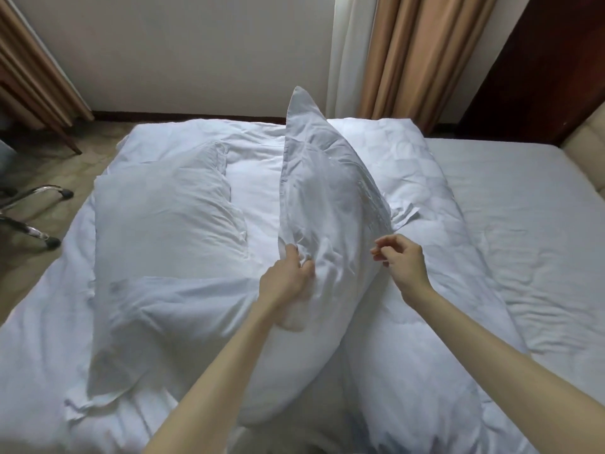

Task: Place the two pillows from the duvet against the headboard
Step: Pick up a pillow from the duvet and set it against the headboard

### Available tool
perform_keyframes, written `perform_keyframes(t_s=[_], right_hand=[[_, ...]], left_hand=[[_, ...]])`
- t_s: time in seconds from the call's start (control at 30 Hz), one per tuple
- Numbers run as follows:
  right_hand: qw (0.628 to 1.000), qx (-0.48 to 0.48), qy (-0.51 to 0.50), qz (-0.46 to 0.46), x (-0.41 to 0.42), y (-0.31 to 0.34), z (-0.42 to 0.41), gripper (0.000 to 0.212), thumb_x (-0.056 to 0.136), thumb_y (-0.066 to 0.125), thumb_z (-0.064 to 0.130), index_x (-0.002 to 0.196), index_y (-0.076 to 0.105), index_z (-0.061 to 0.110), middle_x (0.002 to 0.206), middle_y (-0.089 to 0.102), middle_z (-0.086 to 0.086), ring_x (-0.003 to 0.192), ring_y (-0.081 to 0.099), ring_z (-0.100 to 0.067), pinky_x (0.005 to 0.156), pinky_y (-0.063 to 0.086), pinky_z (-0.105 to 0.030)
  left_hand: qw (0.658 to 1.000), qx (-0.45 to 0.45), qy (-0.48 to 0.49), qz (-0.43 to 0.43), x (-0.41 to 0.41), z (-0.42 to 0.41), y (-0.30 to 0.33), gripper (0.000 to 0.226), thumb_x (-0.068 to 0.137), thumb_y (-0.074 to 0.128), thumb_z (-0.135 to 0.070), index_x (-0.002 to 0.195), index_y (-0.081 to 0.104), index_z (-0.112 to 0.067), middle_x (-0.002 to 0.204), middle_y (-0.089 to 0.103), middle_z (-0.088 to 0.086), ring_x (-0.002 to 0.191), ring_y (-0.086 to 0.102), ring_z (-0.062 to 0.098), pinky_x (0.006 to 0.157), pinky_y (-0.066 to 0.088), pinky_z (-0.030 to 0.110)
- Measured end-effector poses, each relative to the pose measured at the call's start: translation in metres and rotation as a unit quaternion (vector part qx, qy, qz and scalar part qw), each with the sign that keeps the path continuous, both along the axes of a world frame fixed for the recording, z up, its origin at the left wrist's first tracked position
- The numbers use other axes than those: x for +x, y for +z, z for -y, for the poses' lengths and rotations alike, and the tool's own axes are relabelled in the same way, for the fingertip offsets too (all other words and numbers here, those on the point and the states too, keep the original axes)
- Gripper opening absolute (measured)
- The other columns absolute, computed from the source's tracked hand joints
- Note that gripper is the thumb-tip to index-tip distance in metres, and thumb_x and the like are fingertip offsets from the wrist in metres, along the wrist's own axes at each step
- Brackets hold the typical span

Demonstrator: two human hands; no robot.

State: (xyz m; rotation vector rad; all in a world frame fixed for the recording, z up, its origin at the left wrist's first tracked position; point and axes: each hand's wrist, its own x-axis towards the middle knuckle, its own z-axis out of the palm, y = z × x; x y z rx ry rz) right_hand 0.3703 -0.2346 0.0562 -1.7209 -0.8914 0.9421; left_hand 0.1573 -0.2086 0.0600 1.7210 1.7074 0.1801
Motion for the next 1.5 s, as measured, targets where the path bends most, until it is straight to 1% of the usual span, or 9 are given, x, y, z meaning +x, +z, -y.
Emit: perform_keyframes(t_s=[0.27, 0.5, 0.6, 0.7, 0.87, 1.03, 1.23, 1.4, 1.5], right_hand=[[0.997, -0.058, 0.014, -0.050, 0.036, 0.005, 0.075, 0.020, 0.089, 0.052, 0.006, 0.102, 0.060, 0.020, 0.105, 0.060, -0.002, 0.089, 0.058, -0.016, 0.072, 0.047, -0.033], [0.978, -0.124, 0.096, -0.140, 0.074, 0.000, 0.130, 0.069, 0.088, 0.059, 0.045, 0.146, 0.023, 0.038, 0.132, 0.041, 0.009, 0.118, 0.048, -0.021, 0.092, 0.046, -0.054], [0.959, -0.138, 0.115, -0.220, 0.080, -0.009, 0.139, 0.093, 0.073, 0.070, 0.052, 0.147, 0.016, 0.040, 0.134, 0.050, 0.009, 0.116, 0.055, -0.023, 0.088, 0.052, -0.053], [0.961, -0.117, 0.118, -0.222, 0.079, -0.024, 0.146, 0.105, 0.069, 0.075, 0.043, 0.151, 0.013, 0.022, 0.146, 0.042, 0.004, 0.129, 0.047, -0.018, 0.101, 0.044, -0.036], [0.970, -0.123, 0.073, -0.197, 0.083, -0.046, 0.150, 0.084, 0.074, 0.079, 0.022, 0.142, 0.033, 0.005, 0.134, 0.057, -0.005, 0.120, 0.056, -0.020, 0.107, 0.042, -0.038], [0.964, -0.132, -0.003, -0.231, 0.096, -0.051, 0.138, 0.039, 0.076, 0.075, 0.003, 0.112, 0.064, -0.007, 0.107, 0.070, -0.016, 0.080, 0.071, -0.018, 0.068, 0.059, -0.027], [0.966, -0.185, -0.086, -0.159, 0.116, -0.077, 0.118, 0.027, 0.077, 0.070, 0.000, 0.103, 0.067, -0.006, 0.096, 0.068, -0.018, 0.086, 0.065, -0.028, 0.079, 0.052, -0.038], [0.956, -0.231, -0.116, -0.139, 0.129, -0.106, 0.113, 0.009, 0.075, 0.069, 0.007, 0.078, 0.064, 0.014, 0.082, 0.069, -0.005, 0.070, 0.065, -0.015, 0.061, 0.053, -0.027], [0.953, -0.238, -0.126, -0.137, 0.132, -0.116, 0.113, 0.011, 0.076, 0.065, 0.004, 0.079, 0.063, 0.015, 0.082, 0.068, -0.003, 0.074, 0.065, -0.019, 0.063, 0.052, -0.027]], left_hand=[[0.998, -0.046, -0.043, 0.030, 0.062, 0.077, 0.020, 0.043, 0.090, 0.044, -0.035, 0.123, 0.033, -0.010, 0.118, 0.064, 0.021, 0.109, 0.058, 0.040, 0.094, 0.042, 0.043], [0.988, -0.071, 0.025, 0.132, 0.081, 0.122, 0.023, 0.028, 0.088, 0.050, -0.032, 0.107, 0.060, -0.015, 0.108, 0.070, 0.013, 0.102, 0.063, 0.031, 0.086, 0.048, 0.036], [0.984, -0.034, 0.096, 0.146, 0.079, 0.128, 0.015, 0.027, 0.089, 0.047, -0.025, 0.108, 0.062, -0.013, 0.114, 0.068, 0.011, 0.104, 0.061, 0.027, 0.083, 0.044, 0.034], [0.984, -0.041, 0.109, 0.135, 0.081, 0.132, 0.004, 0.027, 0.089, 0.046, -0.024, 0.109, 0.061, -0.013, 0.115, 0.065, 0.008, 0.096, 0.055, 0.021, 0.074, 0.038, 0.029], [0.984, -0.078, 0.115, 0.112, 0.087, 0.130, -0.026, 0.031, 0.091, 0.046, -0.029, 0.116, 0.058, -0.015, 0.120, 0.060, 0.006, 0.096, 0.050, 0.018, 0.071, 0.037, 0.026], [0.987, -0.128, 0.083, 0.039, 0.096, 0.096, -0.062, 0.045, 0.093, 0.042, -0.031, 0.135, 0.045, -0.015, 0.140, 0.046, 0.012, 0.123, 0.047, 0.030, 0.103, 0.039, 0.043], [0.987, -0.139, 0.079, 0.025, 0.106, 0.035, -0.106, 0.048, 0.092, 0.043, -0.029, 0.137, 0.041, -0.011, 0.139, 0.045, 0.016, 0.126, 0.044, 0.033, 0.107, 0.037, 0.048], [0.980, -0.173, 0.093, -0.026, 0.112, 0.005, -0.144, 0.062, 0.093, 0.044, -0.044, 0.143, 0.030, -0.010, 0.144, 0.035, 0.020, 0.134, 0.034, 0.036, 0.108, 0.030, 0.046], [0.976, -0.177, 0.124, -0.007, 0.109, 0.005, -0.165, 0.059, 0.095, 0.037, -0.045, 0.133, 0.042, 0.000, 0.137, 0.047, 0.023, 0.127, 0.043, 0.038, 0.106, 0.035, 0.046]])
